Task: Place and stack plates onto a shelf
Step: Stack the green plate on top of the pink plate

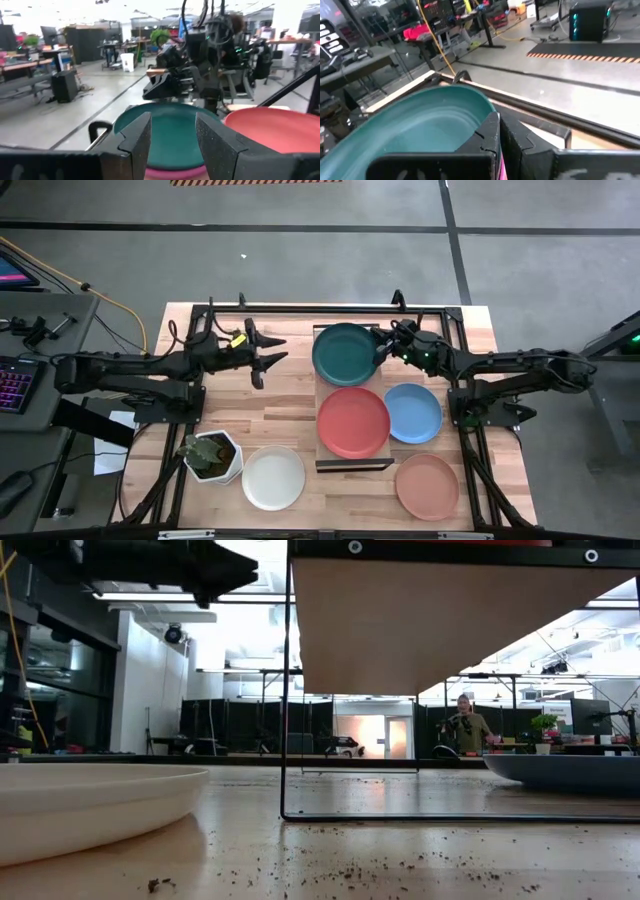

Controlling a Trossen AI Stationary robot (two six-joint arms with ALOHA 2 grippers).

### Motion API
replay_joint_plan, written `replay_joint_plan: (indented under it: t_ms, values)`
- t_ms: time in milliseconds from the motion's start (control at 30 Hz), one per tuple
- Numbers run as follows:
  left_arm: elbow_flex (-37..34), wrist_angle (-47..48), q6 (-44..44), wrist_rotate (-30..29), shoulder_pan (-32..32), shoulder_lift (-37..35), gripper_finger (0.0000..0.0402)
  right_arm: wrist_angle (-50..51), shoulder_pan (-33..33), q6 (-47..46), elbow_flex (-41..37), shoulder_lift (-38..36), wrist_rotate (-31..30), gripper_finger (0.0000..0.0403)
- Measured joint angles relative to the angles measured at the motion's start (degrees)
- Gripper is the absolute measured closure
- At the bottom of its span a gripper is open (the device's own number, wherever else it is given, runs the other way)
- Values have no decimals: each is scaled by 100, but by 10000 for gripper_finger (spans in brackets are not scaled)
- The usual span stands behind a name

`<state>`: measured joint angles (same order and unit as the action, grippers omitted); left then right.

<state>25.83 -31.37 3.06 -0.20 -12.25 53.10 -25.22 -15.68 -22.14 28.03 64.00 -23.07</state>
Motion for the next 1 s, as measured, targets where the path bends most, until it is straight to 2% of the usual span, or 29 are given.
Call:
replay_joint_plan:
  t_ms: [300, 633, 767, 1000]
  values:
    - [-293, -202, -85, -78, 22, 17, 257, 7, -160, 47, 0, 140, 409, 403]
    - [-291, -478, 45, -577, -80, 56, 257, -426, -160, 307, 0, 117, 424, 403]
    - [-294, -653, 50, -650, -202, 645, 257, -563, -160, 311, 0, 117, 442, 403]
    - [-293, -2626, 421, -643, -321, 2156, 257, -638, -160, 313, 0, 117, 493, 403]
